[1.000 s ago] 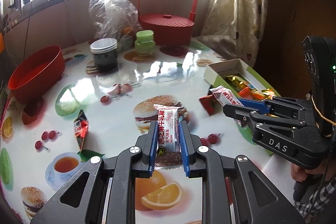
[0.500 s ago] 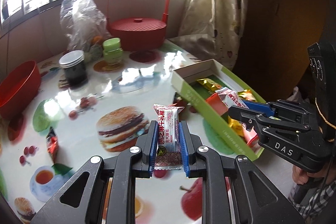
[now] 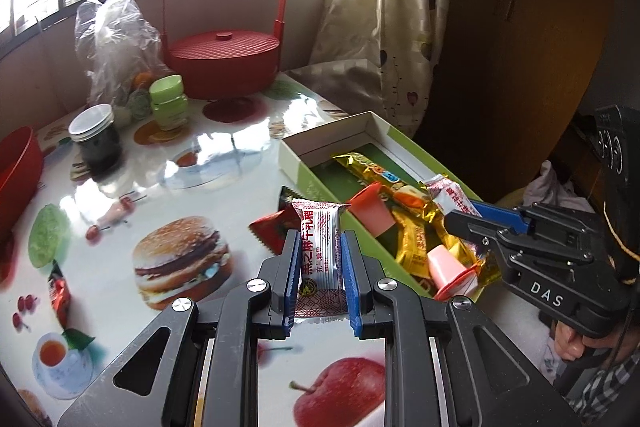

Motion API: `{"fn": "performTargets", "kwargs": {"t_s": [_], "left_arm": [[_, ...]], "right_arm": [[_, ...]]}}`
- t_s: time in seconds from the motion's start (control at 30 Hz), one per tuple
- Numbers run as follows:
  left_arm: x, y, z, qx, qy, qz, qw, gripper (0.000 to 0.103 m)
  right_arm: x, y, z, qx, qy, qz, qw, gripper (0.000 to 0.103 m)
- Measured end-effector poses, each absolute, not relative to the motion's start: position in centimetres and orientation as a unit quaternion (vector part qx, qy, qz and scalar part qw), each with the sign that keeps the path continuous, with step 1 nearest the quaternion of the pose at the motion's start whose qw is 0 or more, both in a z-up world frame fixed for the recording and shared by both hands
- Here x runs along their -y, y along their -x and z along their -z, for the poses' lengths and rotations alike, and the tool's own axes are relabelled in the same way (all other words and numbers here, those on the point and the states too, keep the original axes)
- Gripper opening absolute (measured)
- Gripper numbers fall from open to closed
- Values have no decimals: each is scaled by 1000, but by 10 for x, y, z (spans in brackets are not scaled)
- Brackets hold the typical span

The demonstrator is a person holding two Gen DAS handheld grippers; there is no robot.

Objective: Organize snacks
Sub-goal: 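Carry both biscuit packets over the green box with both grippers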

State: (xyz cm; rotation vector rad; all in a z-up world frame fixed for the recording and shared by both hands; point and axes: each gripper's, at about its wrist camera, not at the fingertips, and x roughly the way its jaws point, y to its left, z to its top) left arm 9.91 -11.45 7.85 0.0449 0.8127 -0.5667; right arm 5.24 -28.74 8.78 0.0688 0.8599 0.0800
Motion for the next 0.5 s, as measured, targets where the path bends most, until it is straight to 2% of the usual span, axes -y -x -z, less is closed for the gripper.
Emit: {"fn": "performTargets", "kwargs": {"t_s": [0.5], "left_arm": [[150,-117,-68,-407,-21,288,866,21]], "right_arm": [[317,-51,-78,-428,-35,1,903,19]]}}
